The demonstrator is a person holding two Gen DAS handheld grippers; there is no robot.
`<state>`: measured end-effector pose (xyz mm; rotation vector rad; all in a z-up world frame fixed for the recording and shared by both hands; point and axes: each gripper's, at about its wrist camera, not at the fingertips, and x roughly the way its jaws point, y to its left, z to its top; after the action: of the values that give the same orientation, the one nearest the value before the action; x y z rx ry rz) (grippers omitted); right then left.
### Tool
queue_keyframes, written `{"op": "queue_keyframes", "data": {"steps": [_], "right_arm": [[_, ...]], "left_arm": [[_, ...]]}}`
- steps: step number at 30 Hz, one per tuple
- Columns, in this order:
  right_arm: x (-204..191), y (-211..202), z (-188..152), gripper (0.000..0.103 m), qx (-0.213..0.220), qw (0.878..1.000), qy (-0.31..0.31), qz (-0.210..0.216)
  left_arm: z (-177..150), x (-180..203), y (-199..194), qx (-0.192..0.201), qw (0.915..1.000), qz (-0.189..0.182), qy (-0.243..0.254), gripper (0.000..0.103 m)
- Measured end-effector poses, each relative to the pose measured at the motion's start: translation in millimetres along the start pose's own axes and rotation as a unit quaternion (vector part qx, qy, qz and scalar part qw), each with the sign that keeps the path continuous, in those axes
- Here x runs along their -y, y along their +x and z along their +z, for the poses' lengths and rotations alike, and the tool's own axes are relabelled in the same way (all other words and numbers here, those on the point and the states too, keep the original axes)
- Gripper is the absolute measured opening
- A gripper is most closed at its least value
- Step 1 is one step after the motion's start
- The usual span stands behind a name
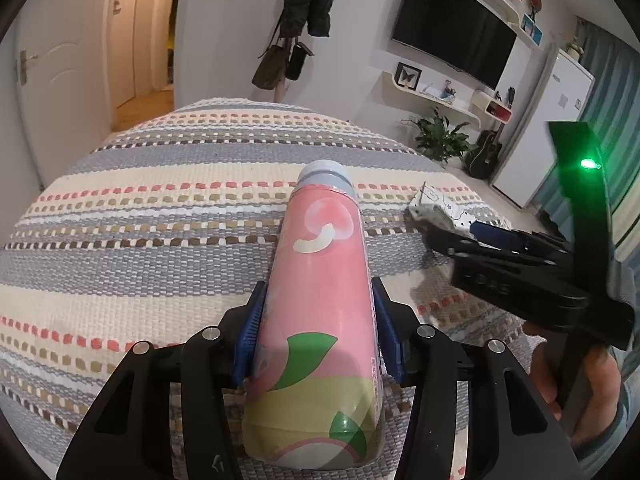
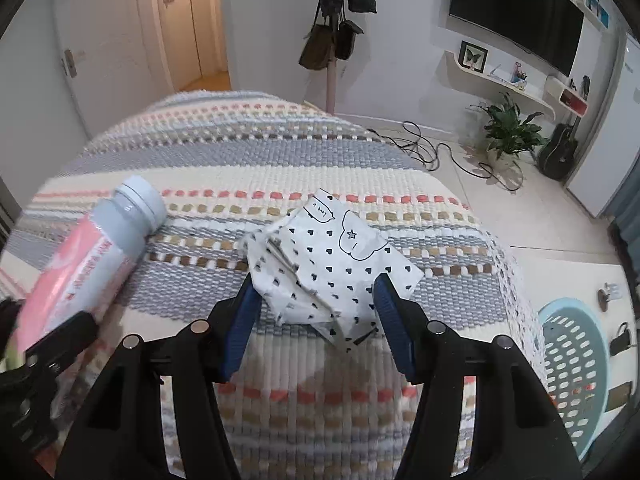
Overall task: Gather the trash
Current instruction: 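Grasp the pink bottle with the left tool while the right tool grasps the white patterned cloth, then carry both items over the blue basket and open both tools to drop them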
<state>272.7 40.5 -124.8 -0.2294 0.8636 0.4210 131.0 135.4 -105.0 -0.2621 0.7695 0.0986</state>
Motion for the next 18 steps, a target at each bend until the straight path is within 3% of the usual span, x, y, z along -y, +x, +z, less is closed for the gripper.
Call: {"op": "queue_keyframes", "data": {"steps": [1,6,8,14,18], "right_arm": [[-2,0,2,0.053,0.004,1.000,-0.003,-0.005],[-7,2,4,0.022,0.011,1.000,-0.014,-0.007],[-6,-1,4,0.014,0.020,1.000,-0.010,-0.015],[13,-25,0,0.006,0.069,0.997,0.027,-0.002],[28,-43,-3,0.005,0.088,0.995,0.045,0.009]], "left_arm": [[0,2,1,-0.001,1.0000,0.002,0.003,0.048],[3,8,9,-0.012,0.9998,0.008,0.011,0.047],[6,11,11,-0.012,0.9997,0.014,0.016,0.047],[13,13,12,0.000,0.9996,0.024,0.012,0.047],[14,3,7,-0.002,0.9999,-0.009,-0.012,0.047]]}}
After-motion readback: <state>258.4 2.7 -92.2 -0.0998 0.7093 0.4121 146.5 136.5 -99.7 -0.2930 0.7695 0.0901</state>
